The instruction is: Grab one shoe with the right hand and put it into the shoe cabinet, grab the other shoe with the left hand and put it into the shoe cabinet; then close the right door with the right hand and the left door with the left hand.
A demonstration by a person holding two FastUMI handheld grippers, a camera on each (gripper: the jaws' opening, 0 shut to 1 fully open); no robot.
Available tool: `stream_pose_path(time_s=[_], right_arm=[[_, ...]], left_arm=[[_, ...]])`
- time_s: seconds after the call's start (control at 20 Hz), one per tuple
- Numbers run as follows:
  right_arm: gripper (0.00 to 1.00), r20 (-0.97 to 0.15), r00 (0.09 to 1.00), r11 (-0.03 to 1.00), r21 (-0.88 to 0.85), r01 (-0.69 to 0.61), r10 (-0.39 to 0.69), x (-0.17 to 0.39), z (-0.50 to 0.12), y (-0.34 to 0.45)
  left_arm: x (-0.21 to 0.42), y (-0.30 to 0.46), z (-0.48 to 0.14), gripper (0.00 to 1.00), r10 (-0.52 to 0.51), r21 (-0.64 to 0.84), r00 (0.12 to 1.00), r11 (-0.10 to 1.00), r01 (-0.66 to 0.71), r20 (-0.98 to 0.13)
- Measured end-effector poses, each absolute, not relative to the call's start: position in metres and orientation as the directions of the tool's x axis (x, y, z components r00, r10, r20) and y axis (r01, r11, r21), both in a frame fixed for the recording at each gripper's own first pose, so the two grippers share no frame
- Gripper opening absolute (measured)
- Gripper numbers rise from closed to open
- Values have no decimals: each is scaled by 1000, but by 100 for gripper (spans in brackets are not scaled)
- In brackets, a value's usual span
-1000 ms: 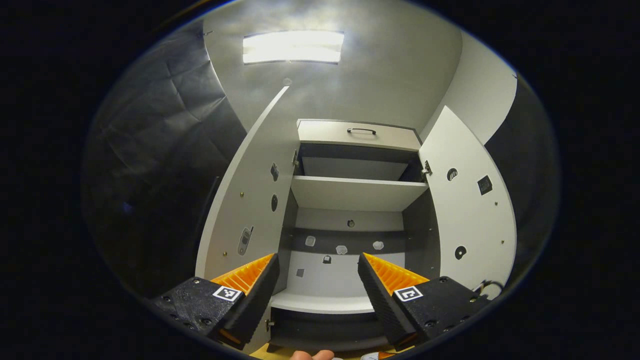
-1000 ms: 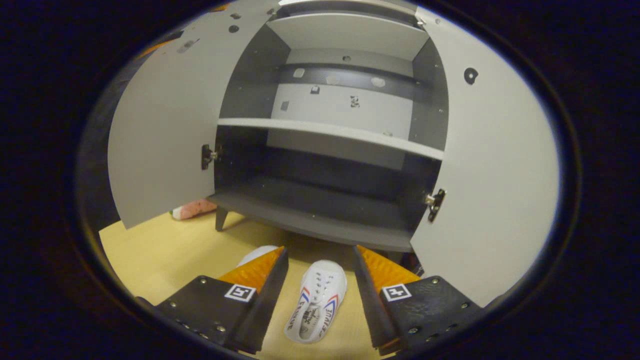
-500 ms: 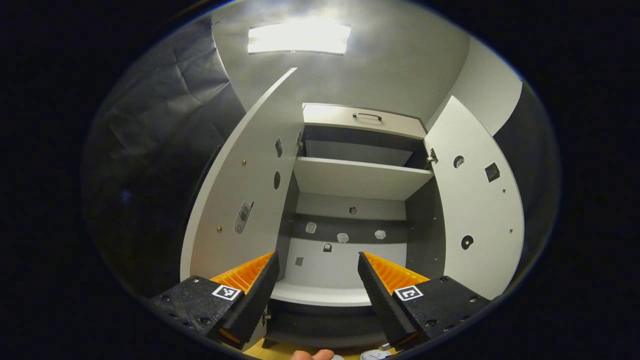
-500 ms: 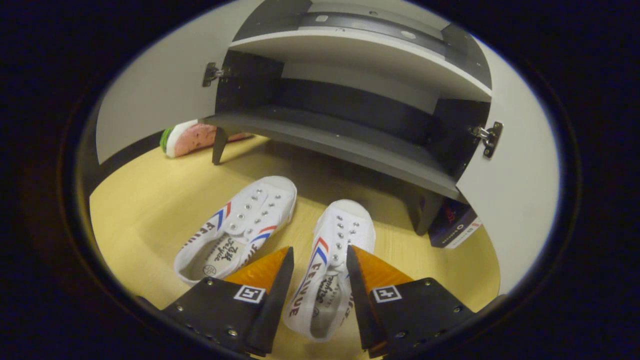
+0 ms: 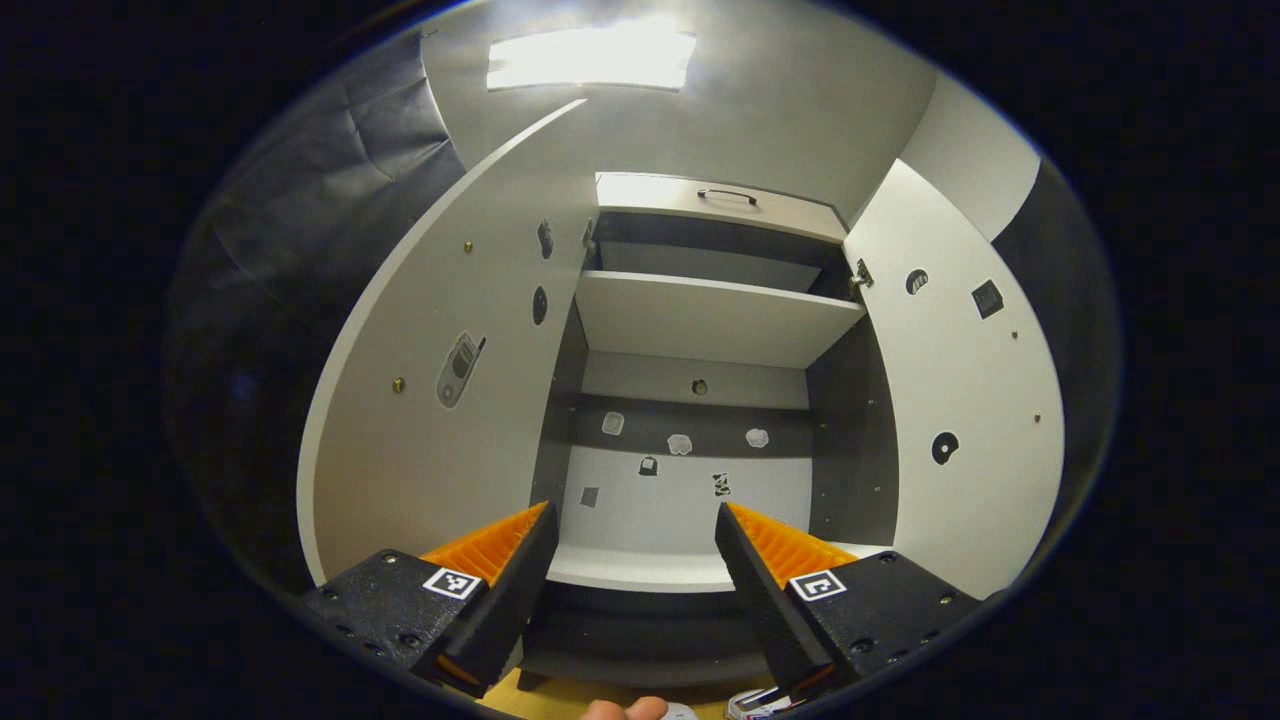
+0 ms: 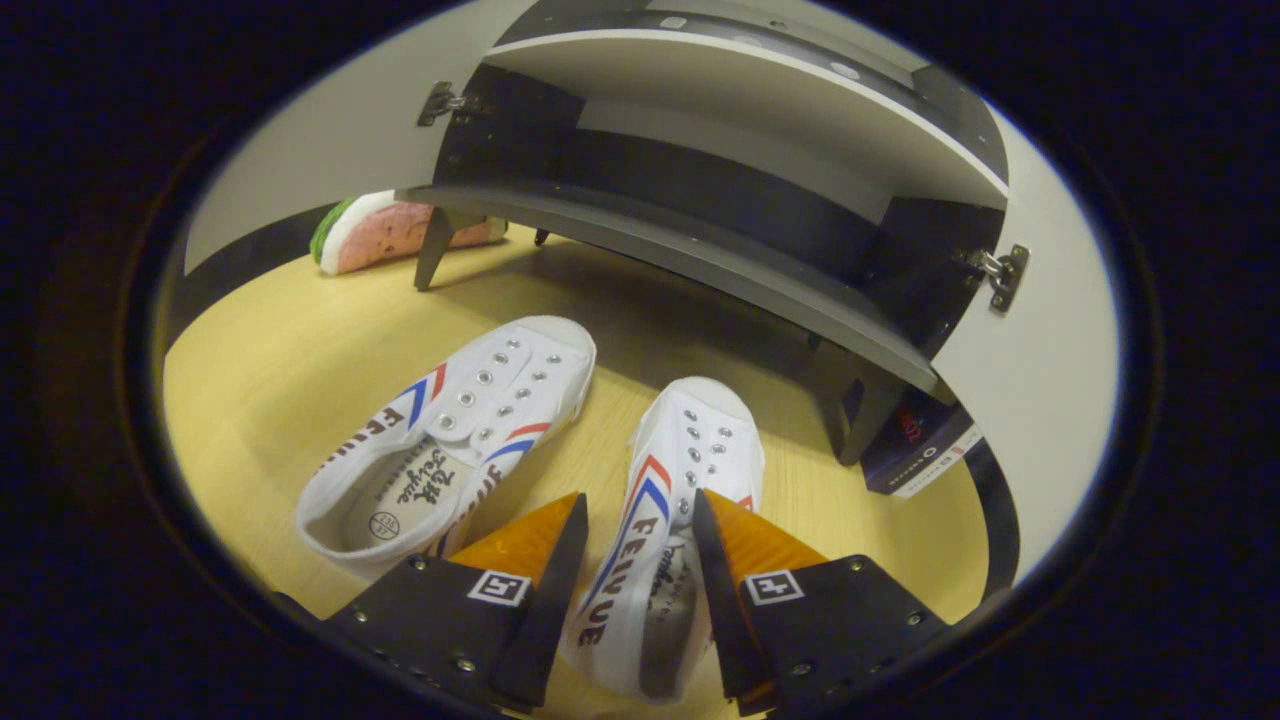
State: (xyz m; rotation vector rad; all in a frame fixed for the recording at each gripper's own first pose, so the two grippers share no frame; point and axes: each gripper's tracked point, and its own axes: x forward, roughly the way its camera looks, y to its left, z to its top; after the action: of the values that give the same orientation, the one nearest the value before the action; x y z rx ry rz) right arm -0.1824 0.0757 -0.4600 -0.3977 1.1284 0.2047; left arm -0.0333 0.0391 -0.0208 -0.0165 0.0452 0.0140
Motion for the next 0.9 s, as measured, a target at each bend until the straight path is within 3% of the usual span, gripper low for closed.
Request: stream_pose_path(time_s=[0.2, 0.3, 0.35, 0.5, 0.7, 0.9], right_arm=[[64, -895, 442, 888, -249, -387, -58, -180, -465, 74], [36, -906, 419, 894, -236, -380, -62, -186, -462, 76], [36, -910, 413, 902, -210, -377, -40, -184, -465, 81], [2, -912, 410, 952, -149, -266, -28, -185, -465, 80], [1, -904, 428, 983, -68, -168, 11, -181, -455, 77], [1, -862, 504, 994, 3, -105, 56, -164, -412, 80]], left_arm=[[-30, 41, -29, 96, 18, -9, 998, 1000, -18, -63], [-29, 40, -31, 96, 12, 1, 997, 1000, -12, -73], [-30, 37, -32, 96, 4, -2, 997, 1000, -5, -74], [-29, 36, -31, 96, -6, -13, 997, 1000, 5, -73], [-29, 41, -30, 96, 8, -9, 998, 1000, -8, -66], [-27, 43, -33, 96, 11, -5, 997, 1000, -12, -74]])
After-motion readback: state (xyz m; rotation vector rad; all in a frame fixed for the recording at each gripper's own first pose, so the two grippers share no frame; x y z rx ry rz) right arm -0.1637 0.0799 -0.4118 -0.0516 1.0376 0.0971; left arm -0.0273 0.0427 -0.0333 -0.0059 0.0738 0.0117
